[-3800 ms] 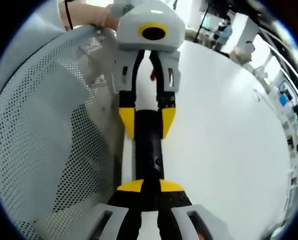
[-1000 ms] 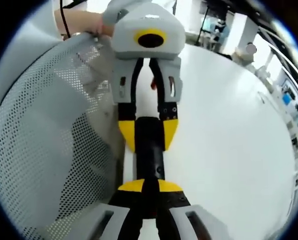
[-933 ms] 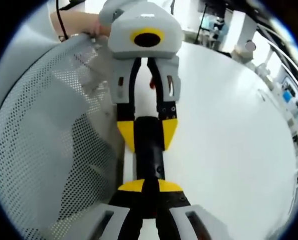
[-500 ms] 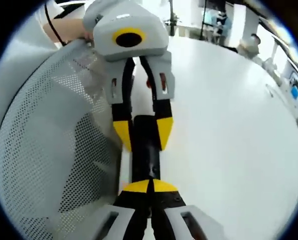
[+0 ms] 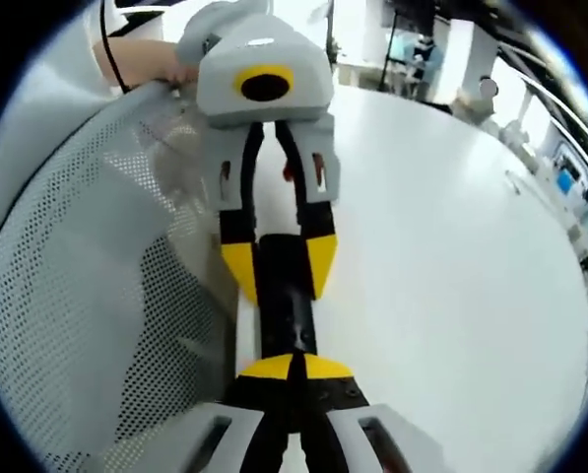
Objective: Press the specified remote control buttons in sequence, fully releasing each button before pressing the next.
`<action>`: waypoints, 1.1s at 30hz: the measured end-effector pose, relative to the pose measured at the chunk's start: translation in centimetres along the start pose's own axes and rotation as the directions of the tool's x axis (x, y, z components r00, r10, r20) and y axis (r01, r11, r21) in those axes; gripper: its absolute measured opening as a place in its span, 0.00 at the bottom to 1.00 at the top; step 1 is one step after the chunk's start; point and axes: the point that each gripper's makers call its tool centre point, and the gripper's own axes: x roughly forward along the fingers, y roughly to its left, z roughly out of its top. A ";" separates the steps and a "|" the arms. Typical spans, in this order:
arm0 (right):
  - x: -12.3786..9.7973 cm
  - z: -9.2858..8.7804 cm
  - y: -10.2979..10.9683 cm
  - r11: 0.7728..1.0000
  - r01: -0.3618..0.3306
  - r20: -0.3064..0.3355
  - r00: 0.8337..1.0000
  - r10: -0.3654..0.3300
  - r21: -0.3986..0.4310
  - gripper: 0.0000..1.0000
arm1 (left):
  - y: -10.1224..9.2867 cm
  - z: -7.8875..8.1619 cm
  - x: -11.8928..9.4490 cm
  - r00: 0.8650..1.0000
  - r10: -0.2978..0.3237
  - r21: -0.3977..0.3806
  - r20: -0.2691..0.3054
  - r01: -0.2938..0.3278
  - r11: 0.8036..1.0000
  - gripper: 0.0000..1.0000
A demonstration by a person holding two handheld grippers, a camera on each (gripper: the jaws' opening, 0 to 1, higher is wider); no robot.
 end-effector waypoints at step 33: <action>0.1 0.1 0.4 0.991 0.001 -0.087 0.996 -0.013 -0.137 0.00 | 0.0 -0.1 0.0 1.000 -0.001 0.001 -0.003 0.001 1.000 0.25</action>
